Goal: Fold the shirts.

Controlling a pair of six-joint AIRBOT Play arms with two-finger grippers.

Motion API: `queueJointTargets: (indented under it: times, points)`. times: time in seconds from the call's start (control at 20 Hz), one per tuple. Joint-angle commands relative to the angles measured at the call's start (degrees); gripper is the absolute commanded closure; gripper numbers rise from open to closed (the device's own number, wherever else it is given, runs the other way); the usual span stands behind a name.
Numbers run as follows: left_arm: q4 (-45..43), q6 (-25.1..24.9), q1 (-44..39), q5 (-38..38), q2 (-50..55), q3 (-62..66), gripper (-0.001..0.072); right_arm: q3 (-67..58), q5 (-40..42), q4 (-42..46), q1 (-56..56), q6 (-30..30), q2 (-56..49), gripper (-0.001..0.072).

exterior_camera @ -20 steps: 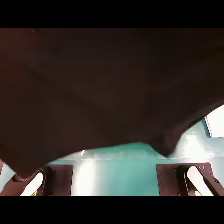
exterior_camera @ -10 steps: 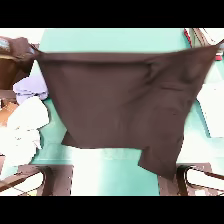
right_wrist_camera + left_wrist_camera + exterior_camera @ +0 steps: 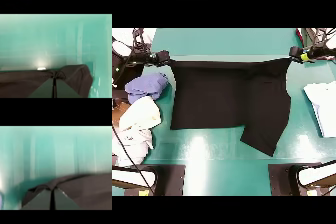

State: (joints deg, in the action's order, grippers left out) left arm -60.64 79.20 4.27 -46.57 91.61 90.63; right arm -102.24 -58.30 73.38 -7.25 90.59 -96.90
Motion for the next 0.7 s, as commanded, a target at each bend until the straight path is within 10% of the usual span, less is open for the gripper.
queueJointTargets:
  times: [0.0, 0.65]
  points:
    - [1.5, -1.5, 0.0, 9.8, 1.9, 0.0, 0.0685, -1.5, 5.4, 1.4, 0.6, 0.0, -3.2, 0.0700]
    - [-11.2, -4.6, 0.0, -21.8, 2.0, -1.4, 0.0684, 1.0, -22.9, 12.2, 2.7, -0.2, -3.2, 0.0698]
